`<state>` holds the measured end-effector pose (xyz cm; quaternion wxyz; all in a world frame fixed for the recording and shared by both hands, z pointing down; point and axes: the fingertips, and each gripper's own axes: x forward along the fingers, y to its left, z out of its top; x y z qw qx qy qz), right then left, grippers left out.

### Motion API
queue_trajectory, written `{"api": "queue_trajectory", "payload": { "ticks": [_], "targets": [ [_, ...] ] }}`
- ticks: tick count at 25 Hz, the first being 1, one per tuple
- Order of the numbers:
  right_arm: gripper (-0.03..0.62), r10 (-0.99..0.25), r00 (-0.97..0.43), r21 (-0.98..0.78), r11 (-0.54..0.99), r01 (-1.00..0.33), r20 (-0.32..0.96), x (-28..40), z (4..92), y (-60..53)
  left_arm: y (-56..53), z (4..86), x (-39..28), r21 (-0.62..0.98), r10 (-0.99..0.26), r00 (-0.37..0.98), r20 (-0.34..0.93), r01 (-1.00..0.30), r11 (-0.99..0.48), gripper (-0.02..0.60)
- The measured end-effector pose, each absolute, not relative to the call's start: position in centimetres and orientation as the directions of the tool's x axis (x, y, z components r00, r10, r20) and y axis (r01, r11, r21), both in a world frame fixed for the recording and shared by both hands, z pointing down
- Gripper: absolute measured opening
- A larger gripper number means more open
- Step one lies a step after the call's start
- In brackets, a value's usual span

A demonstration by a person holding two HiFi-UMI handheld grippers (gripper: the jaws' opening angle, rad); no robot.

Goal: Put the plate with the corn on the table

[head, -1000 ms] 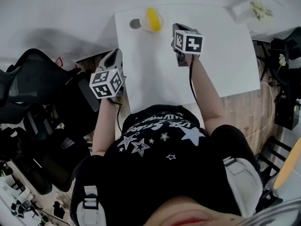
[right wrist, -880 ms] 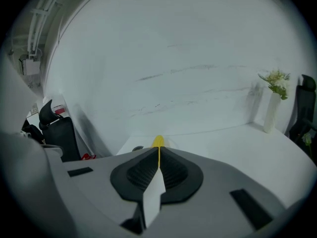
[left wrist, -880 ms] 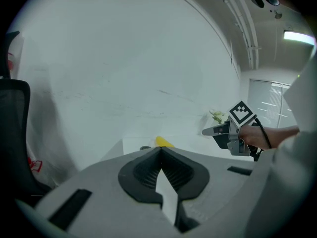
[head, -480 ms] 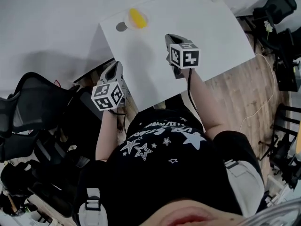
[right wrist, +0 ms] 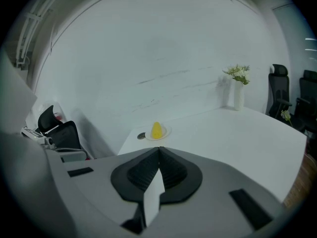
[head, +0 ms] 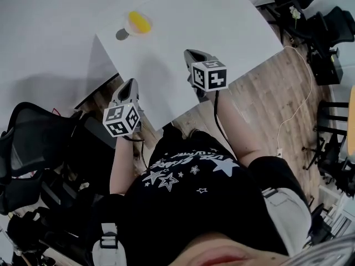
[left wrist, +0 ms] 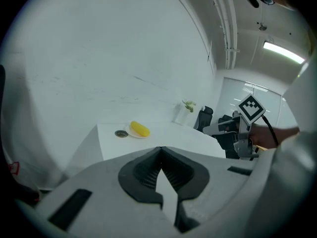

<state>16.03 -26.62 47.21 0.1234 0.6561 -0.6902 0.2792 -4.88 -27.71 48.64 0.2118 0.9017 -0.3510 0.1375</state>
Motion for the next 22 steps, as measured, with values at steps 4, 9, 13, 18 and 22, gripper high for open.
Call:
{"api": "queue_trajectory", "payload": {
  "ticks": [4, 9, 13, 18, 22],
  "targets": [
    [0.006, -0.845, -0.138, -0.249, 0.005, -0.968, 0.517, 16.5, 47.0, -24.4, -25.6, 47.5, -3.5, 0.266, -0.590, 0.708, 0.387, -0.699, -0.664, 0.006],
    [0.006, -0.845, -0.170, -0.285, 0.022, -0.958, 0.508, 17.0, 47.4, -19.2, -20.7, 46.9, -1.5, 0.241, -0.599, 0.706, 0.379, -0.700, -0.673, 0.006],
    [0.006, -0.841, -0.182, -0.295, 0.028, -0.955, 0.510, 17.5, 47.7, -15.4, -16.6, 46.5, -0.4, 0.244, -0.590, 0.714, 0.376, -0.691, -0.681, 0.006],
    [0.006, -0.851, -0.182, -0.288, 0.038, -0.957, 0.492, 18.3, 45.9, -10.5, -12.0, 44.8, -0.3, 0.229, -0.602, 0.710, 0.367, -0.696, -0.681, 0.006],
    [0.006, -0.873, -0.180, -0.281, 0.051, -0.958, 0.454, 19.0, 44.0, -6.6, -8.1, 43.0, 0.3, 0.207, -0.614, 0.714, 0.337, -0.692, -0.691, 0.006]
  ]
}}
